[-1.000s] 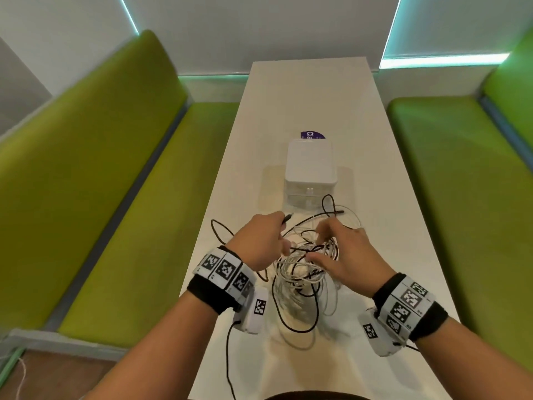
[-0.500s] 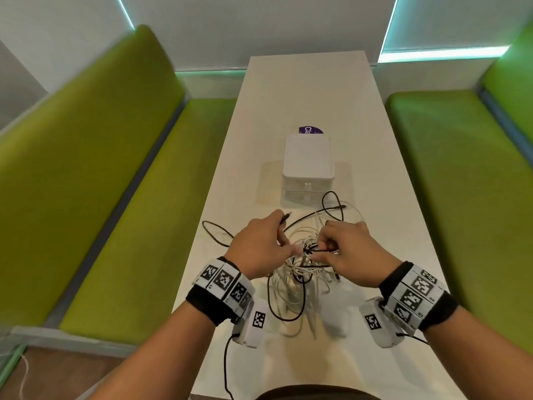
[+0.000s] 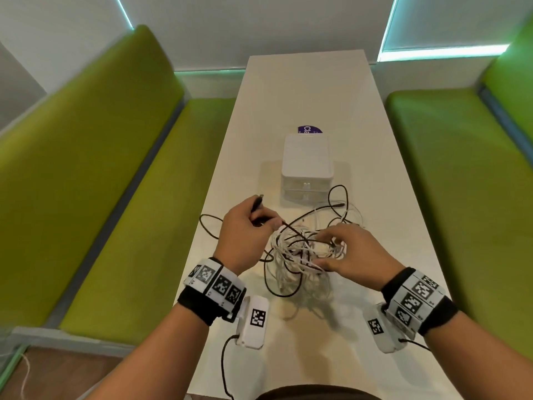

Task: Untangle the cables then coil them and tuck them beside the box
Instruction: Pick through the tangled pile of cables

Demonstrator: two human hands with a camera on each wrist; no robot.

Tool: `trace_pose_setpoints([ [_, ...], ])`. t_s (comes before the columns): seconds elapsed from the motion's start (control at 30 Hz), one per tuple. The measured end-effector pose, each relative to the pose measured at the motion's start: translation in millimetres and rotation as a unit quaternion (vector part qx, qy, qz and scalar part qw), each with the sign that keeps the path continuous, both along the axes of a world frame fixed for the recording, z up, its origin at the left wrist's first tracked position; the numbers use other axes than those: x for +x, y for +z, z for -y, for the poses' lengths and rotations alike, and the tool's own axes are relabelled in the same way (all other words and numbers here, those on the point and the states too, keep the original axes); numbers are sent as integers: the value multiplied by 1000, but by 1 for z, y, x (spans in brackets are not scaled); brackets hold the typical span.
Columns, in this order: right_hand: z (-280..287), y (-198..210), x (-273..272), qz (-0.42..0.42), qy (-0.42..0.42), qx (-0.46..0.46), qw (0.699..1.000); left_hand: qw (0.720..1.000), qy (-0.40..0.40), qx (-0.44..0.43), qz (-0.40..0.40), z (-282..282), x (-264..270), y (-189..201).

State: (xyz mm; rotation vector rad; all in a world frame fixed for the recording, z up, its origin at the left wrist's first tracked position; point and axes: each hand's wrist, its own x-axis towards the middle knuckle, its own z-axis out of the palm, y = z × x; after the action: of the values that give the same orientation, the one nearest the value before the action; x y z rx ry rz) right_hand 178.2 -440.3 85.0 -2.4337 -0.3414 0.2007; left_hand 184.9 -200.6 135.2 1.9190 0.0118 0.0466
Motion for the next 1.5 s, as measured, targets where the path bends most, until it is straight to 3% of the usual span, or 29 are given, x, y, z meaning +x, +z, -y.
trace_pose_setpoints([
  [0.13, -9, 6, 0, -2, 70, -85, 994, 1000, -16, 9, 14, 1, -1, 1],
  [0.3, -28, 19, -4, 97, 7, 162, 982, 997, -70, 26, -7, 9, 0, 11],
  [0.4, -37, 14, -8, 36, -10, 241, 970, 992, -96, 85, 16, 6, 3, 20],
  [0.5, -36, 4, -7, -19, 18, 133, 991, 991, -100, 75, 39, 0, 4, 29],
  [0.6, -36, 4, -4, -9, 32, -20, 999, 996, -79, 31, 34, -6, 3, 26],
  [0.67, -36, 11, 1, -1, 14, -59, 998, 998, -57, 10, 27, -10, 2, 17],
  [0.9, -27, 23, 11, -3, -74, 99, 992, 991, -37, 130, 0, -42, 3, -6],
  [0.97, -26, 24, 9, -27, -74, 119, 990, 973, -44, 221, 44, -46, 6, -8],
  [1.07, -23, 19, 10, -63, -65, 132, 987, 906, -25, 406, 116, -48, 12, -8],
  [1.2, -21, 18, 10, -48, -59, 90, 993, 851, -32, 512, 116, -40, 12, 0],
  [1.23, -24, 20, 8, -38, -51, 76, 995, 854, -54, 503, 120, -33, 10, 1],
  [1.3, -31, 22, 6, -12, -29, 65, 997, 894, -127, 415, 113, -13, 4, 2],
  [1.37, -38, 21, 4, 23, -14, 97, 995, 926, -194, 319, 50, 9, -3, 0],
  [1.5, -40, 14, 4, 53, 1, 123, 991, 941, -214, 260, -28, 21, 2, -5],
])
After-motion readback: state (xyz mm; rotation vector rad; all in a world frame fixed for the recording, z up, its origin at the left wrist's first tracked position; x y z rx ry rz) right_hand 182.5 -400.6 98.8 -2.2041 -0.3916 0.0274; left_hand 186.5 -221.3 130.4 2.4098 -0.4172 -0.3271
